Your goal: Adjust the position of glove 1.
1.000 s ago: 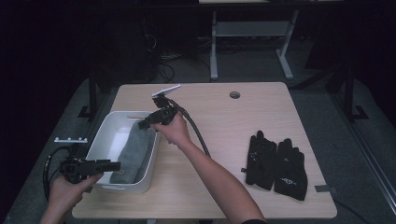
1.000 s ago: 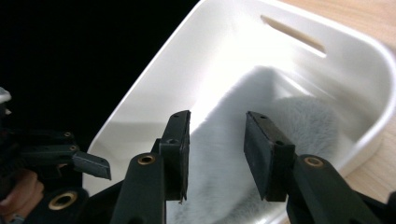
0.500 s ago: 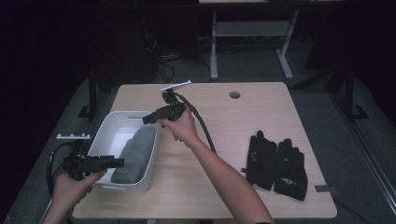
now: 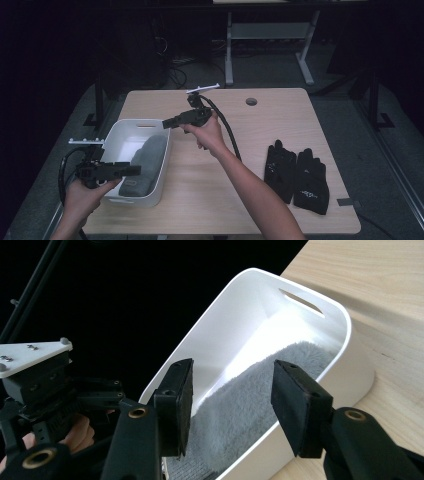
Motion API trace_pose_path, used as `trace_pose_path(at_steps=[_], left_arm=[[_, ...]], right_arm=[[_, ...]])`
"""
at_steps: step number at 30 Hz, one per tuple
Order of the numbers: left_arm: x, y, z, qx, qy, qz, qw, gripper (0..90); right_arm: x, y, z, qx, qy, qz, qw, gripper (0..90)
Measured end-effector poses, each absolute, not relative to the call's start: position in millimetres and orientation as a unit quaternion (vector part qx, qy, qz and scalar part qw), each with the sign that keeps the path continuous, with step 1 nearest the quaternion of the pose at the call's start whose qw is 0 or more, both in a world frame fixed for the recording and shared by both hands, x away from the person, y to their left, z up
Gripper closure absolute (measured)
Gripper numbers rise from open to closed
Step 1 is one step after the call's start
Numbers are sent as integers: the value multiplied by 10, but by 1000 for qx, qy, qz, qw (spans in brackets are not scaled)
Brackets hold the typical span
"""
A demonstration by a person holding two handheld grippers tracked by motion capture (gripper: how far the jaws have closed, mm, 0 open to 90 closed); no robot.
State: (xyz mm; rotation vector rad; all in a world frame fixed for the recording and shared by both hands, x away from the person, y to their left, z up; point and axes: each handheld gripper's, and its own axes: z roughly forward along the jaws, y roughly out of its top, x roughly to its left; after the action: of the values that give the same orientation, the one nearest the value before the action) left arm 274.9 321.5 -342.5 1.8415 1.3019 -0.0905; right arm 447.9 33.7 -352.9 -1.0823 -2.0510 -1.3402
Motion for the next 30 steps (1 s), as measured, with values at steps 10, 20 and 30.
trace_pose_path(at_steps=[10, 20, 30], left_arm=[[2786, 3026, -3388, 745, 510, -39, 428, 259], [2809, 2855, -3346, 755, 495, -41, 429, 251], [2834, 2737, -3295, 756, 484, -49, 438, 246]], right_arm=[[4423, 72, -3480, -398, -737, -497, 226, 504], [4394, -181, -3424, -403, -732, -504, 219, 501], [4356, -352, -3328, -407, -728, -511, 210, 490]])
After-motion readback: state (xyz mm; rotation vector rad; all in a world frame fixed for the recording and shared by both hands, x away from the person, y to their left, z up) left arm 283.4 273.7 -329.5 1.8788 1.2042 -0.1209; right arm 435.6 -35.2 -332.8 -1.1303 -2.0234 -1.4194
